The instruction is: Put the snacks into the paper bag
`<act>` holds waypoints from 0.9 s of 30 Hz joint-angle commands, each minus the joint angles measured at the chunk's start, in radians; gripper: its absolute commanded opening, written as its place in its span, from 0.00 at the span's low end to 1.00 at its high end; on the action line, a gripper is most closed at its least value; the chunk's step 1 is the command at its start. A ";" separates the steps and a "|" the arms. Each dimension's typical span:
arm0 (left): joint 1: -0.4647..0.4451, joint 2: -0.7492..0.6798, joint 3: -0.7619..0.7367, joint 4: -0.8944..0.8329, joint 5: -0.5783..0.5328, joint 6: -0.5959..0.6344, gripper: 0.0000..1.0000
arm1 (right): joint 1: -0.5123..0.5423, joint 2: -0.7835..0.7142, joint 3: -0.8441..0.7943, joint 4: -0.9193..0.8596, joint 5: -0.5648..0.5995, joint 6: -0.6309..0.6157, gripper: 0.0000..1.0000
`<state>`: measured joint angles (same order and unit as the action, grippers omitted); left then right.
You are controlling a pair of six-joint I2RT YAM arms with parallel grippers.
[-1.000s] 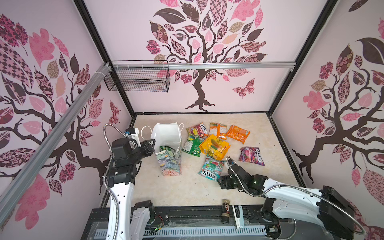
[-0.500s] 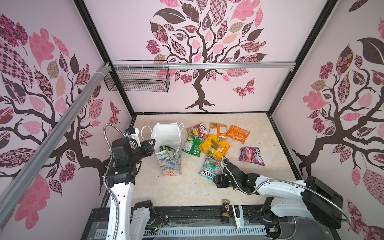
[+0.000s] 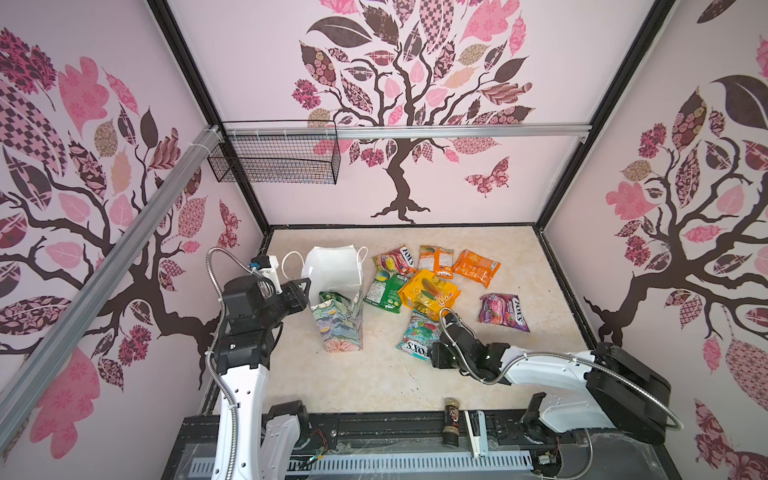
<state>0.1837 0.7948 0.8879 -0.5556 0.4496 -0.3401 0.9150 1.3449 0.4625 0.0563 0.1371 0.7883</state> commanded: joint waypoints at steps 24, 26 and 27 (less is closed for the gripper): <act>0.004 -0.014 -0.018 0.008 -0.015 0.008 0.34 | -0.001 -0.290 -0.065 -0.029 -0.016 -0.029 0.00; 0.005 -0.018 -0.018 0.010 -0.017 0.009 0.34 | -0.002 -0.311 -0.061 -0.026 -0.024 -0.032 0.00; 0.005 -0.018 -0.018 0.010 -0.017 0.009 0.34 | -0.002 -0.322 -0.058 -0.018 -0.031 -0.040 0.00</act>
<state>0.1837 0.7898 0.8879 -0.5556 0.4442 -0.3401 0.9146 1.0679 0.3988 0.0231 0.1204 0.7742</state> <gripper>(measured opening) 0.342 0.042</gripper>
